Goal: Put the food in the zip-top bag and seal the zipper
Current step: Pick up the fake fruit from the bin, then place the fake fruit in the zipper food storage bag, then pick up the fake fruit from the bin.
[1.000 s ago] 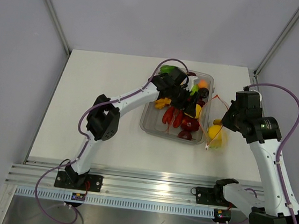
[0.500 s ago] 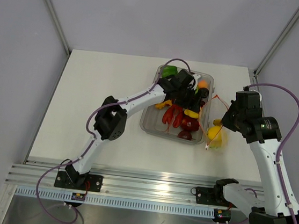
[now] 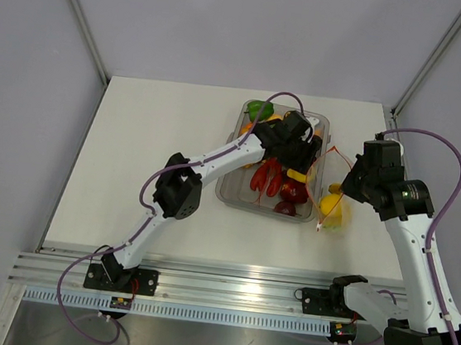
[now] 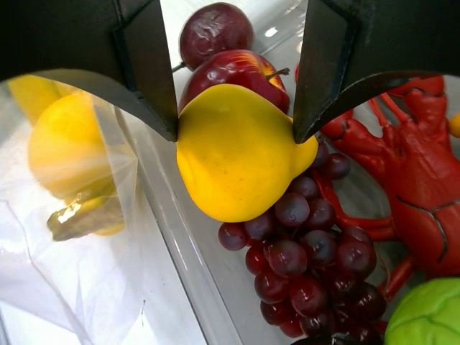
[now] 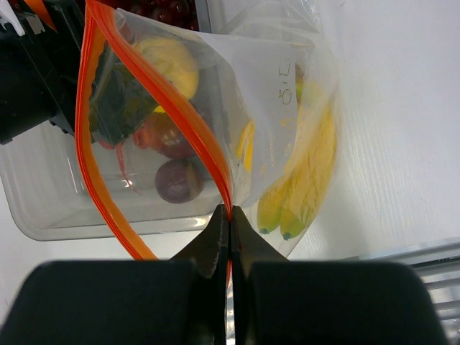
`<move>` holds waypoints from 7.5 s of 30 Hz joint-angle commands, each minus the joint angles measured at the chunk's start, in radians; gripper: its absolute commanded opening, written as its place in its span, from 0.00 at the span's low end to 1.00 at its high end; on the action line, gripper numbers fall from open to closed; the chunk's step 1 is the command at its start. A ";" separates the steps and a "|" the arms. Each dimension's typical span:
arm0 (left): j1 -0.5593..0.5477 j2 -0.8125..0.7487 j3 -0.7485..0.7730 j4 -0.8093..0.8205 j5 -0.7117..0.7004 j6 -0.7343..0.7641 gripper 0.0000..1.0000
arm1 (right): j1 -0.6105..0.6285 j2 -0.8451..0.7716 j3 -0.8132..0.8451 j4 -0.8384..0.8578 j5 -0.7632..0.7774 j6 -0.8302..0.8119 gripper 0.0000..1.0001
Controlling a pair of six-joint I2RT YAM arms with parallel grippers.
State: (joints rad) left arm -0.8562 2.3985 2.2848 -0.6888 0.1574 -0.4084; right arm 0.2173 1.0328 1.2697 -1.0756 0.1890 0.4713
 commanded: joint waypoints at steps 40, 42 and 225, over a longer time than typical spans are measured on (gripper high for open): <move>-0.119 -0.437 -0.155 0.135 0.361 -0.061 0.00 | 0.007 -0.085 -0.035 0.049 -0.095 0.061 0.00; -0.119 -0.435 -0.172 0.155 0.364 -0.056 0.00 | 0.005 -0.083 -0.030 0.048 -0.097 0.063 0.00; 0.103 -0.711 -0.651 0.239 0.320 0.576 0.28 | 0.005 -0.048 -0.029 0.068 -0.006 0.055 0.00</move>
State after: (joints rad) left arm -0.7483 1.7443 1.5955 -0.4492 0.4393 0.2073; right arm 0.2173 0.9760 1.2339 -1.0561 0.1917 0.5282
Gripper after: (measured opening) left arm 0.688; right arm 0.011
